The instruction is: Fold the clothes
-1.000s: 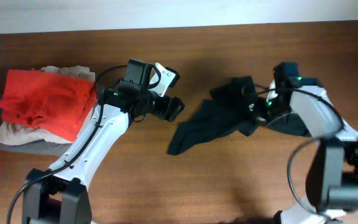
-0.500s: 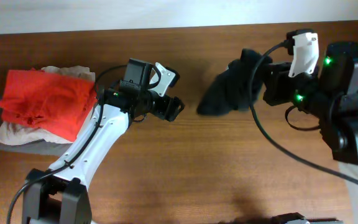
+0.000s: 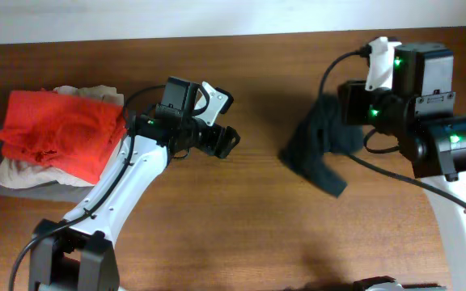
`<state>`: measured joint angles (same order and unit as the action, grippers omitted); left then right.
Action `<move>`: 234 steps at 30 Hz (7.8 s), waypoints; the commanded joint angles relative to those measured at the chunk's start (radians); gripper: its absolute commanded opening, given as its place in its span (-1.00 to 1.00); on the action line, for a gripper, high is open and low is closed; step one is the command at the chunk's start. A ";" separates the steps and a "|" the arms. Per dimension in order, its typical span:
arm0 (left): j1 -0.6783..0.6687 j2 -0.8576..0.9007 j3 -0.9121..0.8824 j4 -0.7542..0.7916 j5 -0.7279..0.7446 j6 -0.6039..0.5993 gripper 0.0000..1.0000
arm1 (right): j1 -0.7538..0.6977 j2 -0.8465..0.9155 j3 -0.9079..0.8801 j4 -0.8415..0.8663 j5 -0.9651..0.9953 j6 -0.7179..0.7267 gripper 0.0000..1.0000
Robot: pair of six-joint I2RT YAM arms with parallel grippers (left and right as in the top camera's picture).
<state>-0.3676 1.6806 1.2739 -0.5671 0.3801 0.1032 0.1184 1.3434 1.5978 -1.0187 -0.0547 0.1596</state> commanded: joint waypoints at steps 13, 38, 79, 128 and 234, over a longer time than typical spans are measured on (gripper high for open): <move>-0.003 -0.030 0.019 -0.037 -0.115 0.002 0.87 | -0.044 0.309 -0.086 -0.255 -0.048 -0.007 -0.21; 0.024 -0.109 0.039 -0.039 -0.115 0.002 0.98 | -0.020 0.365 -0.653 0.267 0.033 0.024 0.10; 0.024 -0.232 0.043 -0.036 -0.086 0.003 0.98 | 0.046 -0.028 0.381 -0.007 -0.237 -0.010 -0.92; -0.012 -0.255 0.043 0.006 0.024 0.024 0.98 | -0.178 0.183 0.871 -0.174 -0.046 0.289 -0.92; -0.083 -0.223 0.500 0.105 -0.071 0.227 -1.00 | 0.238 0.332 0.886 -0.489 0.250 0.170 -0.72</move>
<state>-0.4496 1.4532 1.7275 -0.4335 0.3950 0.2657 0.3897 1.6749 2.4722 -1.4902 0.1356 0.3290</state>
